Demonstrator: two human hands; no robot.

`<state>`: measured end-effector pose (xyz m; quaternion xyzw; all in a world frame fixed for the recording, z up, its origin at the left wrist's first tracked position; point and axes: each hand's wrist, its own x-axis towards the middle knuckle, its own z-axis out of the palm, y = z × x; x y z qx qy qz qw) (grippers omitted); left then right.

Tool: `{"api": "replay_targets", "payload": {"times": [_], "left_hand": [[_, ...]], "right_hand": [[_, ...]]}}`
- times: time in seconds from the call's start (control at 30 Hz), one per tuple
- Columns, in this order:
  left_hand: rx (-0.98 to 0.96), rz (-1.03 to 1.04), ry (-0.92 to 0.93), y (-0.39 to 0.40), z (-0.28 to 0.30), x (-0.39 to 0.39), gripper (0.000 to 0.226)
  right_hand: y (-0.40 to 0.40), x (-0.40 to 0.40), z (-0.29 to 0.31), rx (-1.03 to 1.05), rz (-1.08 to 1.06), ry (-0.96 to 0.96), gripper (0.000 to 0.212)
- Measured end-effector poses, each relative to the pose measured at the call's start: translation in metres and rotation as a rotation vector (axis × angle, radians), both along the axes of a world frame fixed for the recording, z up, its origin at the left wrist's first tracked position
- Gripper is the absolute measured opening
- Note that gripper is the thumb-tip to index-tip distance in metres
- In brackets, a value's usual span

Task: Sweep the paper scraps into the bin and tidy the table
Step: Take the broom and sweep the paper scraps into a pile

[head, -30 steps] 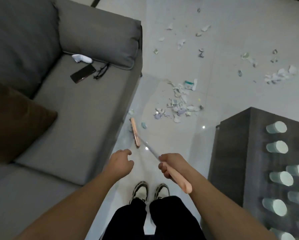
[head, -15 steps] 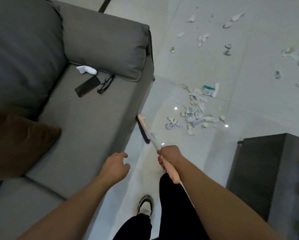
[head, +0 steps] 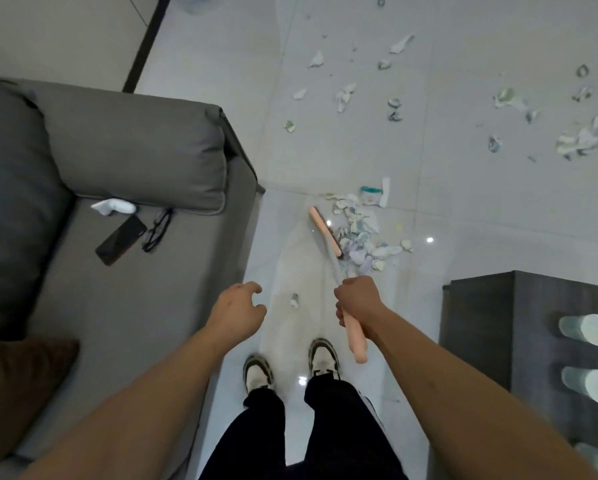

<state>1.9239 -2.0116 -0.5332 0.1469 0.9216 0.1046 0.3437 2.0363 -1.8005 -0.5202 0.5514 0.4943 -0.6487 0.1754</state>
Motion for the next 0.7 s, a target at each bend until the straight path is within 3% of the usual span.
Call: {"api": "replay_targets", "payload": {"times": [0.1,0.2,0.37,0.5,0.6,0.7], "left_hand": [[-0.019,-0.012,-0.025,0.012,0.001,-0.005,0.046],[-0.024,-0.064,-0.041,0.025,0.003,-0.006,0.048],[-0.002,-0.163,-0.036,0.038,0.003,-0.021,0.045],[-0.005,-0.230,-0.047,0.044,0.000,-0.048,0.044],[0.013,-0.275,-0.080,0.048,-0.002,-0.070,0.046],[0.028,-0.348,-0.090,0.054,-0.004,-0.091,0.047]], "right_hand": [[0.014,0.004,0.017,-0.034,0.067,-0.034,0.031],[0.014,0.006,0.025,-0.123,0.157,-0.110,0.009],[-0.007,0.013,0.011,-0.290,0.256,-0.181,0.011],[-0.016,0.011,-0.002,-0.142,0.321,-0.260,0.018],[-0.014,0.004,-0.001,-0.063,0.169,-0.261,0.004],[-0.020,-0.008,-0.005,0.038,0.071,-0.232,0.018]]}}
